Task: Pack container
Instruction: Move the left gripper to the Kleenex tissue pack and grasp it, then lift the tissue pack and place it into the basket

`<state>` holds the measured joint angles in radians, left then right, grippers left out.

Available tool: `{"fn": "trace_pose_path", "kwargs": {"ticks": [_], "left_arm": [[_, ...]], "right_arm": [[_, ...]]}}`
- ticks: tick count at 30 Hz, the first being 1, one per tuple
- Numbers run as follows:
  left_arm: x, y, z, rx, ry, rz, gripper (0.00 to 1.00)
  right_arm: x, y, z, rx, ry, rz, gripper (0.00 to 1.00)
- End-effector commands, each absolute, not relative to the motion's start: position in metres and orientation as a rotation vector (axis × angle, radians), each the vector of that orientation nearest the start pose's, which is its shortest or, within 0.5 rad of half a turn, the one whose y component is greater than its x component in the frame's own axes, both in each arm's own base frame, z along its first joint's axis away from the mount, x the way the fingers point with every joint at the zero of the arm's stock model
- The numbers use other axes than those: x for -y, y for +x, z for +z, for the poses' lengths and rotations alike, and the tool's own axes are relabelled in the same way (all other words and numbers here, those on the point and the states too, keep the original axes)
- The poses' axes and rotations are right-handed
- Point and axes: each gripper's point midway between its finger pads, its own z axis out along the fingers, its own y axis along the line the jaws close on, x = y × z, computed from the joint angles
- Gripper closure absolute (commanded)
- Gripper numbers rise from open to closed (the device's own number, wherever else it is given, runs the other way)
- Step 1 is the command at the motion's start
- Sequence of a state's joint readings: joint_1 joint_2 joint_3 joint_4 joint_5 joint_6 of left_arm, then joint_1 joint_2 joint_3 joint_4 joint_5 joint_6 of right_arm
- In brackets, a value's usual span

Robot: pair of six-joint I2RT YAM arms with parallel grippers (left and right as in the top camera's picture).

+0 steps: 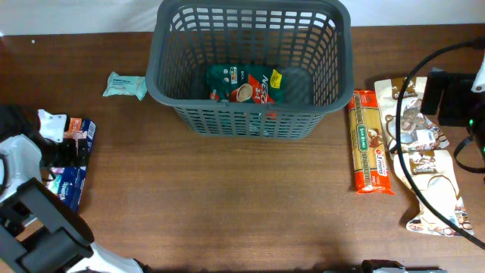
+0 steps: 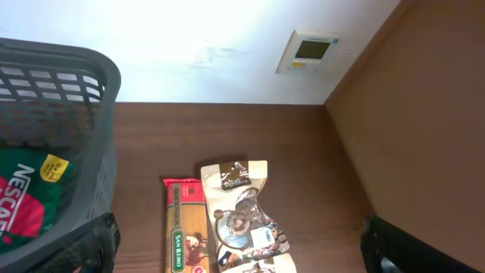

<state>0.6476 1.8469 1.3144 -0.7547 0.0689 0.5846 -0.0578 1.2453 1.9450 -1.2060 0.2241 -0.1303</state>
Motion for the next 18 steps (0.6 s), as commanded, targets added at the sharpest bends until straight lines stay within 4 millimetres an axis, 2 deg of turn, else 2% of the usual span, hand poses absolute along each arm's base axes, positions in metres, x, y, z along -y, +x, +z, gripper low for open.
{"fn": "trace_pose_path", "kwargs": {"ticks": [1,8,11,13,14,18], "left_arm": [[-0.229,0.326,0.036,-2.903,-0.027,0.091,0.00],[-0.224,0.321,0.006,-2.967,-0.034,0.016,0.00],[-0.223,0.320,0.001,-2.975,-0.039,0.001,0.07],[-0.224,0.321,0.002,-2.970,-0.040,0.007,0.31],[-0.224,0.322,0.002,-2.968,-0.052,0.010,0.54],[-0.228,0.322,0.002,-2.964,-0.136,0.029,0.76]], "right_arm": [[0.057,0.290,0.454,-2.065,0.083,-0.357,0.01],[0.057,0.290,0.454,-2.065,0.083,-0.357,0.01],[0.057,0.290,0.454,-2.065,0.083,-0.357,0.01],[0.057,0.290,0.454,-2.065,0.083,-0.357,0.01],[0.057,0.290,0.454,-2.065,0.083,-0.357,0.01],[0.057,0.290,0.454,-2.065,0.083,-0.357,0.01]]}}
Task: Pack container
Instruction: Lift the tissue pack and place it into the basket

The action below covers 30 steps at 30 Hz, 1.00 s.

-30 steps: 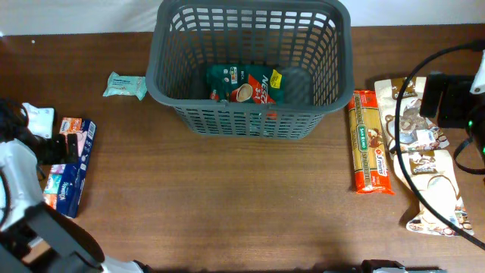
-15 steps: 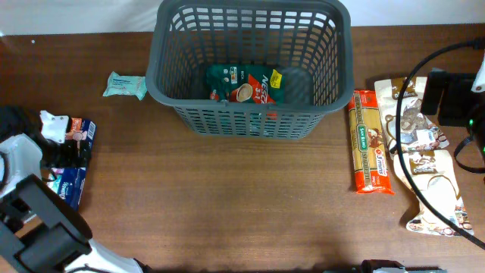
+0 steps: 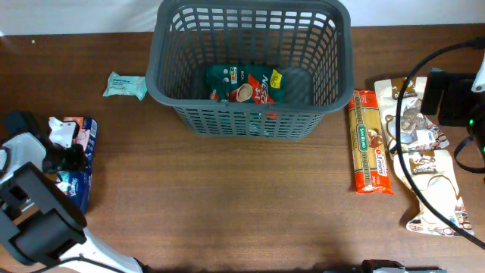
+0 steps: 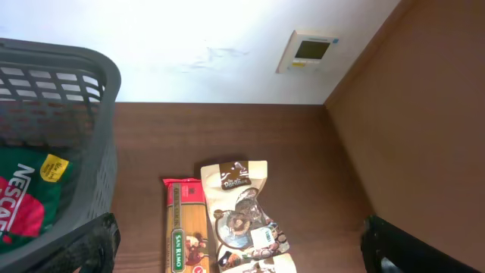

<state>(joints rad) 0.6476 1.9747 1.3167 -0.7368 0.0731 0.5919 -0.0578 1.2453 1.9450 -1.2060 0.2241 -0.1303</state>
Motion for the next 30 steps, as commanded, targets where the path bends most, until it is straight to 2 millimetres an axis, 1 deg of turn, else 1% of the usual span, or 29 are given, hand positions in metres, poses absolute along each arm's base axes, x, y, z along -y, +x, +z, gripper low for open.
{"fn": "trace_pose_path", "kwargs": {"ticks": [1,3,6,8,10,11,12,14,15,18,20,22,24,25,26,28,30], "left_arm": [[-0.228,0.322,0.002,-2.963,-0.141,0.029,0.80],[-0.228,0.323,0.002,-2.960,-0.168,0.029,0.89],[-0.230,0.326,0.009,-2.948,-0.201,0.034,0.92],[-0.233,0.331,0.023,-2.932,-0.213,0.047,0.93],[-0.241,0.342,0.051,-2.883,-0.249,0.083,0.92],[-0.246,0.349,0.067,-2.848,-0.271,0.106,0.95],[-0.253,0.357,0.090,-2.799,-0.305,0.135,0.98],[-0.264,0.375,0.144,-2.675,-0.364,0.193,0.98],[-0.267,0.382,0.166,-2.625,-0.364,0.214,0.98],[-0.269,0.402,0.253,-2.438,-0.311,0.304,0.98],[-0.261,0.411,0.306,-2.320,-0.276,0.348,0.98],[-0.248,0.417,0.352,-2.218,-0.226,0.381,0.97],[-0.228,0.421,0.396,-2.117,-0.163,0.404,0.96],[-0.217,0.423,0.414,-2.075,-0.129,0.412,0.96],[-0.203,0.426,0.433,-2.023,-0.083,0.412,0.96],[-0.176,0.432,0.466,-1.928,-0.012,0.404,0.98],[-0.142,0.440,0.493,-1.836,0.063,0.381,0.98]], "right_arm": [[0.057,0.290,0.454,-2.065,0.083,-0.357,0.01],[0.057,0.290,0.454,-2.065,0.083,-0.357,0.01],[0.057,0.289,0.454,-2.067,0.083,-0.358,0.01],[0.057,0.289,0.453,-2.070,0.082,-0.357,0.01],[0.057,0.289,0.453,-2.070,0.082,-0.357,0.01],[0.056,0.289,0.453,-2.070,0.080,-0.354,0.01],[0.056,0.290,0.453,-2.070,0.078,-0.349,0.01],[0.054,0.290,0.453,-2.070,0.078,-0.341,0.01],[0.053,0.290,0.453,-2.070,0.072,-0.331,0.01],[0.047,0.291,0.452,-2.072,0.055,-0.293,0.01],[0.047,0.291,0.451,-2.074,0.072,-0.278,0.01],[0.046,0.291,0.450,-2.079,0.068,-0.274,0.01],[0.045,0.291,0.450,-2.081,0.066,-0.271,0.01],[0.045,0.291,0.450,-2.080,0.066,-0.271,0.01],[0.045,0.291,0.450,-2.080,0.066,-0.271,0.01],[0.045,0.291,0.451,-2.077,0.067,-0.271,0.01],[0.045,0.291,0.451,-2.077,0.067,-0.271,0.01]]}}
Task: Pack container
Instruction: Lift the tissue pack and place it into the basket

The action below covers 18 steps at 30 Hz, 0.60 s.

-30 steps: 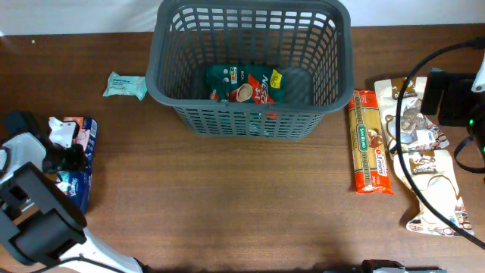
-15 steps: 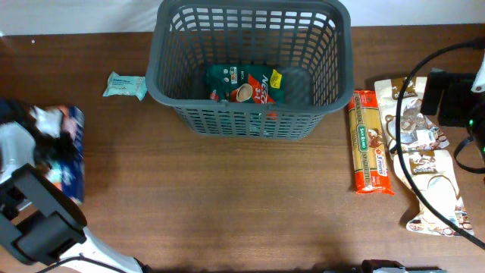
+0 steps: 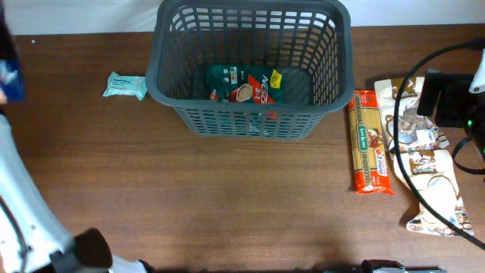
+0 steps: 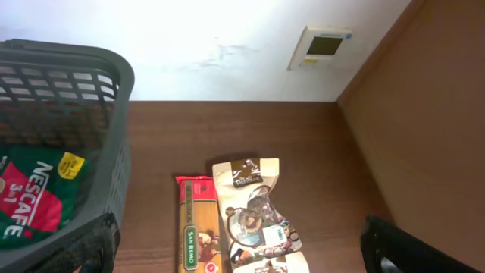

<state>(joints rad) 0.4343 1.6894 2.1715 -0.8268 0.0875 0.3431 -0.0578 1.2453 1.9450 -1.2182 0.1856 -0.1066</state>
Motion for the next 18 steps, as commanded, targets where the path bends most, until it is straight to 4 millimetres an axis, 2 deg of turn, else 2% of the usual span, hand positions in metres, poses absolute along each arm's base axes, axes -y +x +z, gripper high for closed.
{"fn": "trace_pose_path", "kwargs": {"ticks": [1,3,6,9,13,18], "left_arm": [[-0.125,0.445,0.503,-1.793,0.101,0.362,0.98],[-0.091,0.455,0.519,-1.718,0.180,0.306,0.98],[-0.028,0.468,0.537,-1.602,0.334,0.173,0.99],[0.025,0.475,0.546,-1.510,0.468,0.050,0.98],[0.087,0.483,0.533,-1.424,0.694,-0.064,0.98],[0.134,0.496,0.496,-1.401,0.883,-0.171,0.99]], "right_arm": [[0.045,0.291,0.450,-2.078,0.066,-0.271,0.01],[0.045,0.291,0.450,-2.081,0.066,-0.271,0.01],[0.045,0.289,0.447,-2.093,0.065,-0.272,0.01],[0.045,0.288,0.444,-2.107,0.064,-0.272,0.01],[0.045,0.283,0.437,-2.144,0.060,-0.273,0.01],[0.045,0.278,0.430,-2.178,0.057,-0.275,0.01]]}}
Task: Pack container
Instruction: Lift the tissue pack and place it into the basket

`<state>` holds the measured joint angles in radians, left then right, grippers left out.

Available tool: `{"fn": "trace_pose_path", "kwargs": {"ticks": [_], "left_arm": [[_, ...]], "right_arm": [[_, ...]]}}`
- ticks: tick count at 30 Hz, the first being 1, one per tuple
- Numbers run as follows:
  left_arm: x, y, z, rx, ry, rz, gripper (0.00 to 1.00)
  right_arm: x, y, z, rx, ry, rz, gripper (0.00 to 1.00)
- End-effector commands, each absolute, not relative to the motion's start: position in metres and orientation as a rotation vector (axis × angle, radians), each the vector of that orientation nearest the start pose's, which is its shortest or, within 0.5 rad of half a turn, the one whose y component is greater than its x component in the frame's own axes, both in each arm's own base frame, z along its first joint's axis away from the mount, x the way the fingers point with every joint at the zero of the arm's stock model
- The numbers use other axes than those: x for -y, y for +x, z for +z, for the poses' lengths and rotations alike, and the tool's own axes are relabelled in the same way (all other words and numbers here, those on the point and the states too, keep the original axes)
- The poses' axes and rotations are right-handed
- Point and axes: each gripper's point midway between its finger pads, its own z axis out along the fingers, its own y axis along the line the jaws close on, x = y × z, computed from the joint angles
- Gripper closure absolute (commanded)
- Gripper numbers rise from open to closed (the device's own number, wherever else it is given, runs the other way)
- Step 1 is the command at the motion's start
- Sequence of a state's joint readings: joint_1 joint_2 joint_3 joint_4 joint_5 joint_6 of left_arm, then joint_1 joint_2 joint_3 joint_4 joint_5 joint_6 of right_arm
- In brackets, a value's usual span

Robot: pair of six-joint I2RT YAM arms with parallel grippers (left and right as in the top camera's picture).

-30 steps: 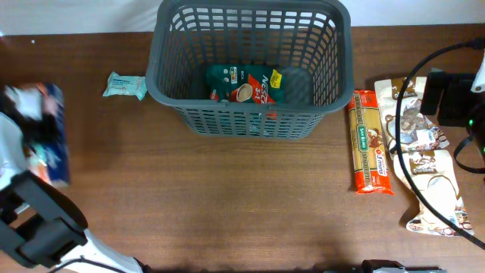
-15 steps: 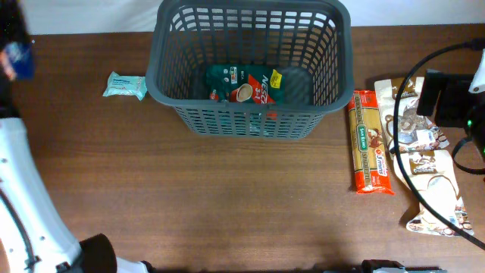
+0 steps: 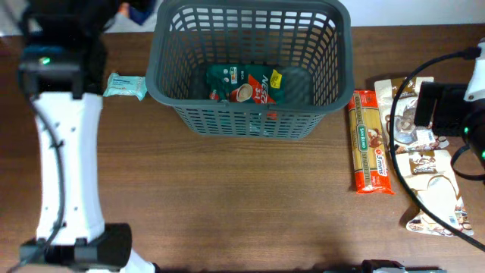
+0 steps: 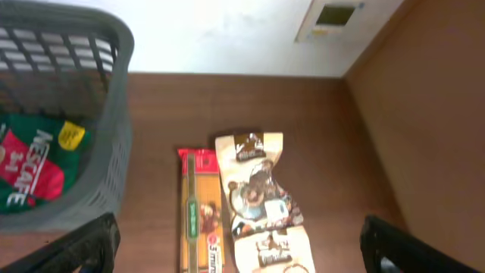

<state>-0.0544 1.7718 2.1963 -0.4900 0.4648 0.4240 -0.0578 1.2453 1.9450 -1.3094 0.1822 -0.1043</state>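
The grey basket (image 3: 250, 68) stands at the back middle of the table with a green and red Nescafe packet (image 3: 246, 85) lying in it. My left arm reaches up the left side, and its gripper (image 3: 127, 10) is at the top edge, by the basket's far left corner. It is shut on a blue packet (image 3: 141, 13), of which only a sliver shows. My right gripper (image 4: 246, 262) hangs open above the pasta pack (image 4: 200, 212) and the brown and white pouch (image 4: 256, 199), holding nothing. The basket wall (image 4: 114, 114) is to its left.
A small teal pack (image 3: 125, 86) lies left of the basket, right beside my left arm. More pouches (image 3: 432, 189) lie along the right side under a black cable (image 3: 402, 144). The table's right edge is close to them.
My left arm has moved from the far left edge to the back left, with the blue packet now beside the basket's far left corner. The right gripper has risen a little and stays open.
The blue packet lay on the table at the left with my left gripper at it. It was then off the table at the far left edge, and is now up by the basket's corner. The right gripper stayed open over the pasta and pouches, drifting slightly.
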Motion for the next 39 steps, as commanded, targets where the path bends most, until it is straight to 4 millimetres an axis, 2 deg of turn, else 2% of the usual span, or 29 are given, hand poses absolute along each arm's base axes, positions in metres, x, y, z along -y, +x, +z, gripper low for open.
{"fn": "trace_pose_path", "kwargs": {"ticks": [1,2,3,8,14,18,22,30,39], "left_arm": [[0.142,0.498,0.488,-1.397,0.915,-0.196,0.99],[0.152,0.501,0.474,-1.394,0.964,-0.236,0.98],[0.156,0.501,0.470,-1.393,0.981,-0.248,0.99],[0.182,0.502,0.420,-1.421,1.134,-0.355,0.98],[0.204,0.478,0.361,-1.474,1.373,-0.379,0.98],[0.204,0.465,0.330,-1.557,1.495,-0.312,0.98],[0.189,0.460,0.303,-1.679,1.584,-0.178,0.98],[0.156,0.459,0.279,-1.848,1.636,0.006,0.99],[0.153,0.459,0.275,-1.868,1.640,0.018,0.98]], "right_arm": [[0.045,0.278,0.429,-2.183,0.057,-0.274,0.01],[0.045,0.277,0.428,-2.187,0.056,-0.274,0.01],[0.045,0.276,0.427,-2.191,0.056,-0.274,0.01],[0.044,0.273,0.422,-2.215,0.053,-0.275,0.01],[0.043,0.272,0.421,-2.222,0.050,-0.268,0.01],[0.038,0.273,0.420,-2.223,0.032,-0.232,0.01],[0.034,0.273,0.420,-2.226,0.020,-0.208,0.01],[0.032,0.270,0.415,-2.249,0.012,-0.195,0.01],[0.031,0.266,0.410,-2.277,0.008,-0.190,0.01]]}}
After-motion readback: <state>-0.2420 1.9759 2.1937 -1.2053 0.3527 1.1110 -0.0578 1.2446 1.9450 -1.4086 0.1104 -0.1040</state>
